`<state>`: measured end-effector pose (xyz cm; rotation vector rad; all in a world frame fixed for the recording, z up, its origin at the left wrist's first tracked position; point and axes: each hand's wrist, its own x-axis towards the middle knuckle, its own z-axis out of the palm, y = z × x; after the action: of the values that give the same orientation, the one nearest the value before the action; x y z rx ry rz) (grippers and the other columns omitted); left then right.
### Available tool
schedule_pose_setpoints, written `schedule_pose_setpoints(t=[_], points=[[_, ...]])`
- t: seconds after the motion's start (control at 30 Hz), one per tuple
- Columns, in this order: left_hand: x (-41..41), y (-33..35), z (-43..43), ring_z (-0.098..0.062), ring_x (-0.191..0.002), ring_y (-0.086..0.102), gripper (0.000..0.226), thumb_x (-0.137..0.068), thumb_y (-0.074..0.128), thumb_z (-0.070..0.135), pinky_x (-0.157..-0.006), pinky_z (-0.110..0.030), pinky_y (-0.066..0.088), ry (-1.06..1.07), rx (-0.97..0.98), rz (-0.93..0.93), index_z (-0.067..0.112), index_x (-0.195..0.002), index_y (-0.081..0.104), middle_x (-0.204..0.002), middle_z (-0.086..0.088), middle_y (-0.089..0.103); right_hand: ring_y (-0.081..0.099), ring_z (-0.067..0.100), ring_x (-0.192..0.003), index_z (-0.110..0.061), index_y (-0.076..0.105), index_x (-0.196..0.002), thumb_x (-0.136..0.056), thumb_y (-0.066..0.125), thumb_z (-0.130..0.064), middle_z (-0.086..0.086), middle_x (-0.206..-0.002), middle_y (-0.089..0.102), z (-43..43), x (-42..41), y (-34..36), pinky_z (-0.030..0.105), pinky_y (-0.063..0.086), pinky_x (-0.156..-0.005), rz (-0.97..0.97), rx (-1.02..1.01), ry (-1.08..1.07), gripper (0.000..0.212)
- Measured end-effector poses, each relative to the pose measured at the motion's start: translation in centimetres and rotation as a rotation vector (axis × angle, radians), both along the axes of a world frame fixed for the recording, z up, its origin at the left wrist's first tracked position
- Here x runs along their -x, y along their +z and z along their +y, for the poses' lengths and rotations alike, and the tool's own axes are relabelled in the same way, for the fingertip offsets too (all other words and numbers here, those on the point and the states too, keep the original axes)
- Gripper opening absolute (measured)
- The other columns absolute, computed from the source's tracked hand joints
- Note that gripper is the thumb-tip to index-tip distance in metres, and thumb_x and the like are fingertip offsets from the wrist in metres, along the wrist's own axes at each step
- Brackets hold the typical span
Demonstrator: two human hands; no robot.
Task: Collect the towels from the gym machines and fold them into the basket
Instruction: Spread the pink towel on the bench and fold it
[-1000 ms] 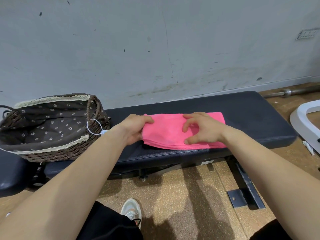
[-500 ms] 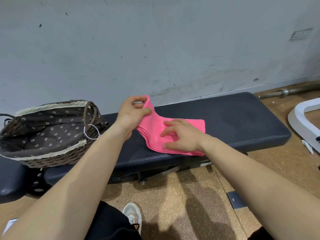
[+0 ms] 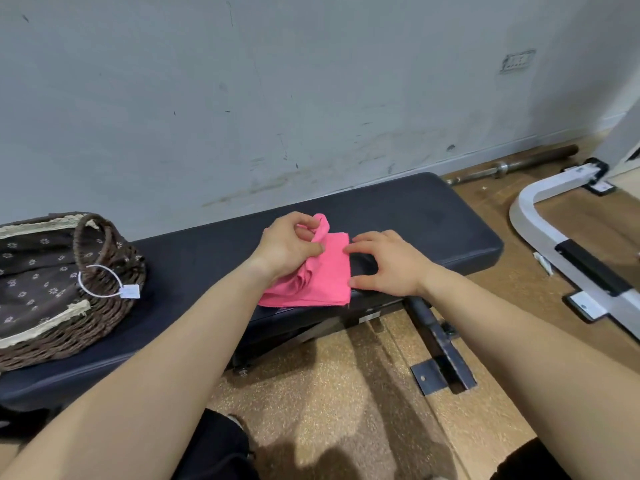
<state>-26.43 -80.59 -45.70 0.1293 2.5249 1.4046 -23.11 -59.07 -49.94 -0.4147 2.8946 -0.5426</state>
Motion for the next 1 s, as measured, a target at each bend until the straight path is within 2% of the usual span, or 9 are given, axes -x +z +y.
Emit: schedule_pose_setpoints(t=[0.1,0.17,0.4,0.5,0.57,0.67,0.73,0.83,1.0], points=[[-0.1,-0.4,1.1,-0.012,-0.098,0.066,0.044,-0.08,0.076,0.005,-0.071,-0.006,0.045,-0.039,0.073,0.017,0.017,-0.121,0.064,-0.104,0.001,0.068,0.034,0.027,-0.136,-0.037,0.046,-0.146,-0.079,0.062,-0.067,-0.005,-0.152,0.039,-0.3,-0.7,-0.3,0.049,0.036,-0.109,0.0,-0.064,-0.027,0.075],[-0.2,-0.6,1.6,-0.011,-0.098,0.063,0.044,-0.082,0.076,0.008,-0.063,-0.002,0.042,-0.064,0.133,0.038,0.018,-0.122,0.062,-0.108,0.001,0.066,0.031,0.027,-0.138,-0.037,0.046,-0.146,-0.081,0.064,-0.064,-0.005,-0.153,0.038,-0.4,-0.8,-0.2,0.048,0.035,-0.11,0.012,-0.05,-0.038,0.074],[-0.7,-1.1,2.8,-0.01,-0.105,0.062,0.051,-0.082,0.075,0.016,-0.09,-0.023,0.049,-0.16,0.283,0.085,0.021,-0.13,0.059,-0.118,0.004,0.064,0.032,0.029,-0.135,-0.034,0.052,-0.141,-0.084,0.061,-0.059,-0.004,-0.148,0.044,-0.5,-0.7,0.2,0.048,0.036,-0.109,-0.055,0.003,-0.082,0.062],[-0.7,0.0,2.1,-0.016,-0.088,0.071,0.034,-0.088,0.067,0.01,-0.081,-0.039,0.059,-0.116,0.114,0.07,0.019,-0.12,0.066,-0.107,0.004,0.072,0.045,0.03,-0.126,-0.029,0.061,-0.128,-0.09,0.047,-0.042,0.0,-0.133,0.057,-1.3,-0.4,1.0,0.047,0.043,-0.102,0.075,0.109,-0.198,0.043],[-0.3,0.5,0.9,-0.01,-0.087,0.071,0.026,-0.088,0.064,0.009,-0.084,-0.037,0.058,-0.076,0.127,0.202,0.024,-0.109,0.07,-0.1,0.01,0.074,0.049,0.029,-0.123,-0.022,0.063,-0.127,-0.094,0.047,-0.03,0.002,-0.131,0.059,-2.3,-0.2,1.9,0.044,0.045,-0.1,0.227,0.192,-0.276,0.037],[0.3,0.4,-1.1,-0.007,-0.108,0.063,0.028,-0.089,0.062,0.018,-0.095,-0.03,0.049,-0.071,0.409,0.407,0.03,-0.113,0.069,-0.114,0.015,0.07,0.05,0.025,-0.125,-0.018,0.058,-0.135,-0.096,0.047,-0.026,0.002,-0.137,0.056,-4.8,-0.1,3.0,0.041,0.044,-0.102,0.342,0.201,-0.255,0.041],[0.6,-0.7,-2.0,-0.012,-0.122,0.056,0.034,-0.09,0.06,0.025,-0.099,-0.035,0.047,-0.124,0.516,0.464,0.03,-0.123,0.064,-0.129,0.012,0.064,0.044,0.026,-0.134,-0.015,0.05,-0.144,-0.098,0.044,-0.034,0.004,-0.147,0.049,-6.6,-0.2,2.7,0.042,0.039,-0.109,0.304,0.121,-0.171,0.05],[0.5,-2.5,-2.6,-0.015,-0.144,0.035,0.047,-0.096,0.054,0.03,-0.115,-0.037,0.034,-0.239,0.579,0.451,0.026,-0.142,0.05,-0.152,0.006,0.044,0.016,0.023,-0.152,-0.013,0.025,-0.157,-0.101,0.029,-0.047,0.006,-0.165,0.021,-8.2,-0.2,1.1,0.045,0.015,-0.123,0.171,-0.039,-0.104,0.066],[0.1,-4.5,-3.2,-0.016,-0.153,0.007,0.059,-0.103,0.041,0.039,-0.123,-0.044,0.016,-0.325,0.627,0.378,0.02,-0.156,0.024,-0.165,0.002,0.016,-0.009,0.017,-0.154,-0.014,-0.007,-0.159,-0.098,0.012,-0.066,0.004,-0.167,-0.013,-6.7,-0.7,-1.2,0.048,-0.002,-0.124,-0.029,-0.198,-0.085,0.083]])
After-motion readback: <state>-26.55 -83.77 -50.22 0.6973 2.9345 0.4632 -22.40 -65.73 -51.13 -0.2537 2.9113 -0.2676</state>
